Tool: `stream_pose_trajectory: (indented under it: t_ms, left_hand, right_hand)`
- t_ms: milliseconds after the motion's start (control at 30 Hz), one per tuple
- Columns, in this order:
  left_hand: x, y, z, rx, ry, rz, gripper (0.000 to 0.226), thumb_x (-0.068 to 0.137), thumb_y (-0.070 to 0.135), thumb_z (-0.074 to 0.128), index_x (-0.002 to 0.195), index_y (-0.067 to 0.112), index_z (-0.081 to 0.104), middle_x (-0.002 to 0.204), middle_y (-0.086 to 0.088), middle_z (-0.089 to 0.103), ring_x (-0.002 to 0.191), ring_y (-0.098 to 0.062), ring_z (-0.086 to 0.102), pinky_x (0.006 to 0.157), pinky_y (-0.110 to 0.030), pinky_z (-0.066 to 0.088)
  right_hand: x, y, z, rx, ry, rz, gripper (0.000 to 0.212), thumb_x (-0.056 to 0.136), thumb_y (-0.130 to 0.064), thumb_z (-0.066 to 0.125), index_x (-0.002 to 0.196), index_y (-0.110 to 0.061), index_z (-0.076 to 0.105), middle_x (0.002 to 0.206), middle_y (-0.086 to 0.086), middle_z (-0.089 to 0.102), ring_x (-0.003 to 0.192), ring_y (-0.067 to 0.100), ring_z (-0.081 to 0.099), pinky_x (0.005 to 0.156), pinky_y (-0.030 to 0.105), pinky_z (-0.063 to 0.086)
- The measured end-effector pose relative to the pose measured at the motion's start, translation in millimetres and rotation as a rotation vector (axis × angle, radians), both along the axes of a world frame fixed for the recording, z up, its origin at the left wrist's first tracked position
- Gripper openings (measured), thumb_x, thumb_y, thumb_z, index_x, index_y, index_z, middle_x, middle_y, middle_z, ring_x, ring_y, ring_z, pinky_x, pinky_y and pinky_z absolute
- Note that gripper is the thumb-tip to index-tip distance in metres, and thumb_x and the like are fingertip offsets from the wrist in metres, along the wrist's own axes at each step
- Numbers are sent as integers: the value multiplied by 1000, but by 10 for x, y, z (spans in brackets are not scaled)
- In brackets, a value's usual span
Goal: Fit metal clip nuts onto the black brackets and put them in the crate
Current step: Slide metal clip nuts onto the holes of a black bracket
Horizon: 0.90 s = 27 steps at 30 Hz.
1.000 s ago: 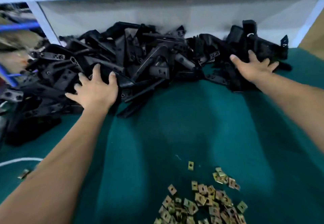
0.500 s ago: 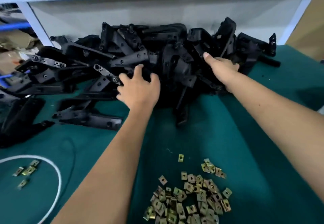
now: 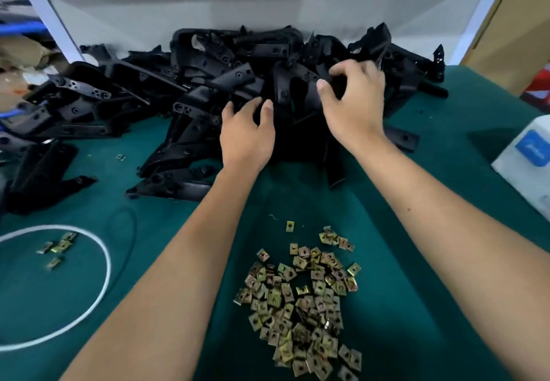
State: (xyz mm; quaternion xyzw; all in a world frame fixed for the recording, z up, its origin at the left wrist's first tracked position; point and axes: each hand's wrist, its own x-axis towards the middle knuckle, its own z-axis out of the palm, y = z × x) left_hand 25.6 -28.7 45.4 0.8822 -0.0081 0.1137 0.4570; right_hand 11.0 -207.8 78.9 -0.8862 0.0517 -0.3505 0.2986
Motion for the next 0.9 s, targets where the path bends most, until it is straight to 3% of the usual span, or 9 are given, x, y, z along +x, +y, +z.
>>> stream_pose_trajectory:
  t_ms: [100, 167, 200, 267, 333, 433, 533, 733, 900]
  left_hand:
    - [-232, 241, -13, -40, -272, 86, 37, 107, 42, 45, 118, 18, 71, 134, -6, 59, 125, -19, 53, 93, -17, 37]
    - [-362, 422, -15, -90, -356, 43, 34, 107, 34, 46, 123, 18, 71, 126, -1, 64, 119, -12, 55, 90, -3, 32]
    - [-420, 519, -22, -96, -371, 17, 34, 107, 32, 45, 127, 19, 69, 127, 0, 64, 120, -10, 54, 92, -1, 32]
    - [-520, 709, -65, -40, -429, 39, 34, 107, 28, 44, 129, 16, 68, 127, -4, 63, 120, -13, 55, 97, -10, 38]
    - [-585, 886, -135, 126, -463, 232, 34, 103, 29, 47, 120, 13, 71, 124, -12, 61, 117, -27, 54, 101, -33, 43]
    - [-631, 1091, -226, 407, -153, 567, 40, 97, 45, 47, 121, 18, 66, 134, -17, 52, 124, -41, 45, 102, -50, 35]
    - [-629, 1108, -283, 435, 51, 545, 49, 100, 52, 45, 129, 15, 60, 136, -21, 50, 126, -44, 44, 103, -54, 33]
    - [-567, 641, -268, 435, 76, 399, 63, 93, 68, 43, 138, 25, 56, 140, -18, 45, 125, -45, 41, 104, -53, 29]
    - [-376, 65, -202, 436, 125, 182, 73, 93, 70, 42, 153, 29, 41, 153, -18, 30, 132, -47, 32, 111, -55, 24]
  right_hand:
    - [-303, 412, -37, -107, -83, 311, 12, 94, -26, 60, 92, -19, 70, 90, -5, 69, 88, 16, 63, 82, 34, 51]
    - [-441, 672, -99, -181, 117, 538, 11, 93, -26, 63, 90, -19, 71, 81, -5, 70, 75, 16, 65, 70, 41, 54]
    - [-473, 791, -144, -254, 222, 600, 12, 92, -30, 66, 92, -19, 72, 85, -3, 71, 78, 19, 66, 71, 42, 55]
    - [-485, 976, -251, -403, 319, 622, 28, 90, -41, 71, 104, -17, 70, 98, -1, 68, 93, 25, 65, 79, 41, 55]
    - [-494, 1109, -340, -431, 321, 613, 52, 85, -56, 74, 117, -16, 64, 109, -3, 62, 104, 23, 61, 82, 36, 50]
    - [-507, 1284, -411, -420, 388, 653, 72, 73, -69, 78, 123, -22, 55, 120, -3, 60, 99, 18, 56, 76, 36, 45]
    - [-483, 1328, -436, -399, 438, 688, 55, 76, -53, 85, 115, -22, 62, 112, 0, 67, 97, 24, 63, 80, 41, 53]
    - [-329, 830, -396, -391, 498, 578, 39, 83, -38, 84, 113, -20, 67, 102, -1, 63, 99, 28, 64, 84, 42, 53]
    - [-213, 239, -428, -404, 475, 425, 37, 88, -33, 80, 112, -10, 66, 111, 7, 63, 108, 33, 61, 89, 44, 50]
